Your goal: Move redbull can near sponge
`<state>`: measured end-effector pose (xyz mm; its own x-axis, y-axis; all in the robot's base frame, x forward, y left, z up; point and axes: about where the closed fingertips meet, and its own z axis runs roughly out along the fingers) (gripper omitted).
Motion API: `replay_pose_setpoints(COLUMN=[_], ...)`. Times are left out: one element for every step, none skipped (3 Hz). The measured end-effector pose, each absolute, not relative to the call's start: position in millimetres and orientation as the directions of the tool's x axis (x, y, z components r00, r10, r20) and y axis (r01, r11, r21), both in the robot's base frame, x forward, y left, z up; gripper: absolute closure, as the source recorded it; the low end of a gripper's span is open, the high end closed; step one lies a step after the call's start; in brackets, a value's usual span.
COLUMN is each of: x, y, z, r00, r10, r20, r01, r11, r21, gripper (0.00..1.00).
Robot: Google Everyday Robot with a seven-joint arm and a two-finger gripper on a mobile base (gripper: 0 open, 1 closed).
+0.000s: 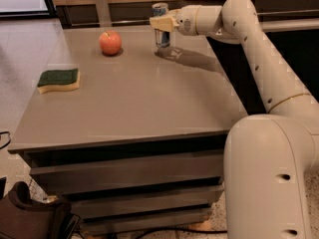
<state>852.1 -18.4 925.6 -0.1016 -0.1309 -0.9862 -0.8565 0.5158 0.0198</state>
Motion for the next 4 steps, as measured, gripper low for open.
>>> replay_pose_setpoints(x=[828.1,797.3,764.5,736.9], y=[0.5,22.8,54.7,91.2], z=[961.5,999.0,1016.7,996.4], r00=[-0.076,-0.04,-0.01,-0.03], r10=[-0.204,-0.226,-0.195,-0.156], r20=[-0.976,-0.973,-0.981,-0.987], r01=[-0.851,-0.836,-0.825,-0.842], r11=[0.523,0.541,0.556,0.536], r21=[-0.043,-0.091,-0.102,-0.06], gripper=[1.0,1.0,1.0,1.0])
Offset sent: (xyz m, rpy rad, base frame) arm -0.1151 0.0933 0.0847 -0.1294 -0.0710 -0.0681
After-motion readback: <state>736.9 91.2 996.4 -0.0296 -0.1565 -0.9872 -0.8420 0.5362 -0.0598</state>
